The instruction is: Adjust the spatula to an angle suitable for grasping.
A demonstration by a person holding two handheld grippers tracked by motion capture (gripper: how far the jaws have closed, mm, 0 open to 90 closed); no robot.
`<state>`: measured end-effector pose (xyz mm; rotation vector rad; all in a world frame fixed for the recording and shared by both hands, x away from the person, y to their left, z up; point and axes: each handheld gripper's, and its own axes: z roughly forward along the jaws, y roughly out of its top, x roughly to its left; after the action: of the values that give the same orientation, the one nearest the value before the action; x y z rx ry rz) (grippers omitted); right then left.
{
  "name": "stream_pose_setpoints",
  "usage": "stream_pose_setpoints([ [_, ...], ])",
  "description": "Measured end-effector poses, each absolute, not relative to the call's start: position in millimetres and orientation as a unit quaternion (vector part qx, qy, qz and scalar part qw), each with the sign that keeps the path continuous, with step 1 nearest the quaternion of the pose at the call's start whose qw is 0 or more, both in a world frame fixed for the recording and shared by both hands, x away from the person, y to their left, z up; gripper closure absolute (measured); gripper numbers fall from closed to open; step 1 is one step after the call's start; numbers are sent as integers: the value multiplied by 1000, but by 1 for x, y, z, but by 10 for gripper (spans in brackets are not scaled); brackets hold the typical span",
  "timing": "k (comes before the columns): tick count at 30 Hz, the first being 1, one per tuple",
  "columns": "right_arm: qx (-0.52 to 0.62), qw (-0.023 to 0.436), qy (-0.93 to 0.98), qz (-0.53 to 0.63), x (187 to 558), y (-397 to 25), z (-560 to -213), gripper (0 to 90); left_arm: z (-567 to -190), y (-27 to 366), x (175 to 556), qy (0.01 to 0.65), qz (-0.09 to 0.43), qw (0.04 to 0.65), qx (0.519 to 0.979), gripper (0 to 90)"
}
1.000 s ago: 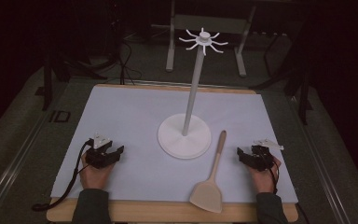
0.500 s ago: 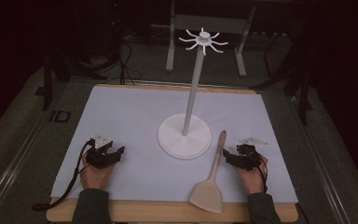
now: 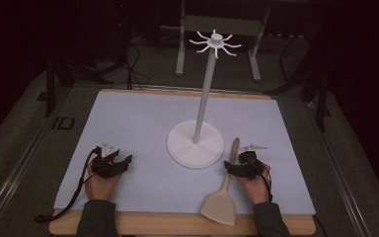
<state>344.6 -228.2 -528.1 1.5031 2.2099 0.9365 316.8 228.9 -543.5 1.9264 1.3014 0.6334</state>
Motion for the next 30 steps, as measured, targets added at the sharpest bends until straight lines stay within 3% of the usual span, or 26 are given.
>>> stream_pose_setpoints([
  [6,515,160,781,315,347,-218,-527,358,-544,229,317,504,246,357,747,427],
  [12,517,175,778,311,347,-216,-528,478,-544,228,317,504,246,356,747,427],
  [19,515,161,778,323,348,-209,-527,543,-544,228,317,504,246,355,748,426],
  [30,529,171,774,303,349,-203,-525,579,-544,228,317,503,246,355,748,424],
])
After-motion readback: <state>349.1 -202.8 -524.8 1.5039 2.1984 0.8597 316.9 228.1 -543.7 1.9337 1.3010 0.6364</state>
